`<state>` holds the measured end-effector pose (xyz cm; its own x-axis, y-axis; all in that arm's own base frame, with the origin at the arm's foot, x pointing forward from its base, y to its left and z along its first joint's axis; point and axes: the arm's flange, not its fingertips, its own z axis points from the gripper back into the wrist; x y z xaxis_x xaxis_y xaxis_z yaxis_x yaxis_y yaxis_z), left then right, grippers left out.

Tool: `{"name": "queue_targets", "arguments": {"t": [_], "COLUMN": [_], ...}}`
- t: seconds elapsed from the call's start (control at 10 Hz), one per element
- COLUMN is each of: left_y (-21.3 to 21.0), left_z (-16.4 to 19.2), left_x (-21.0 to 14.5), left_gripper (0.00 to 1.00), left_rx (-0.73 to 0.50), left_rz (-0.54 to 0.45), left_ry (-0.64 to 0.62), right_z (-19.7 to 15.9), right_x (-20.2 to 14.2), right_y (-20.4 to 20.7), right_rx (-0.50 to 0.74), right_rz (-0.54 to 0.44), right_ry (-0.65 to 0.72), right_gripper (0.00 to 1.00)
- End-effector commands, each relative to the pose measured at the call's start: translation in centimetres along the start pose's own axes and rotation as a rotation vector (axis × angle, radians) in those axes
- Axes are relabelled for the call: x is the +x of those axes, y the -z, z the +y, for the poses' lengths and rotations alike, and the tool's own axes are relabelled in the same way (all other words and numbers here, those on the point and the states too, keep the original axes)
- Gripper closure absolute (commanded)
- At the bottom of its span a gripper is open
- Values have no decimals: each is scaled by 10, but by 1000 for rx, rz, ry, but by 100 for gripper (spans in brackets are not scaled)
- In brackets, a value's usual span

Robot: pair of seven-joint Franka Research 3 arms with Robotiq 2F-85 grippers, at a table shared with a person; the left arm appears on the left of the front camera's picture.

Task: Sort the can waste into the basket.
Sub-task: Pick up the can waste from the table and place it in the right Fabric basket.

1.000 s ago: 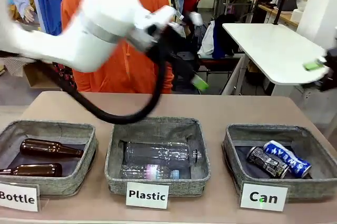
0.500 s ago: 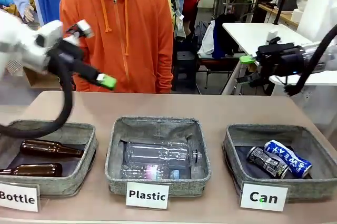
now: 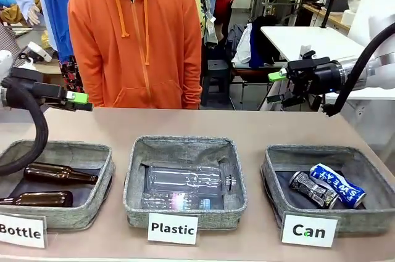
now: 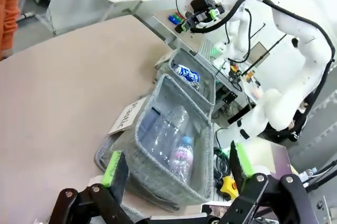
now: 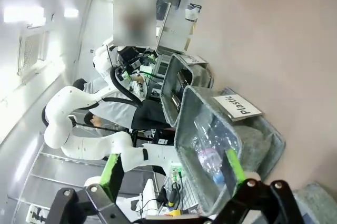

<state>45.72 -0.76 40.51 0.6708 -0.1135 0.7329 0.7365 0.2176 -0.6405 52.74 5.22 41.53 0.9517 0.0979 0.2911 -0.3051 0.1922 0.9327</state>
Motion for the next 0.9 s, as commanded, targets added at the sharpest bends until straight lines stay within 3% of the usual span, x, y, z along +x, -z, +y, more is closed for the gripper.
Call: {"name": "queue_targets", "arguments": {"t": [0.0, 0.8], "left_y": [15, 15], "left_z": [-16, -16], "left_x": [11, 11], "left_gripper": [0, 0], "left_rx": [0, 0], "left_rz": [61, 61], "left_ry": [13, 13], "right_z": [6, 6], "right_x": [-1, -1], "right_y": [-3, -3], "right_rx": [12, 12], "right_rz": [-1, -1], "right_ry": [-7, -7], "right_gripper": [0, 0]}}
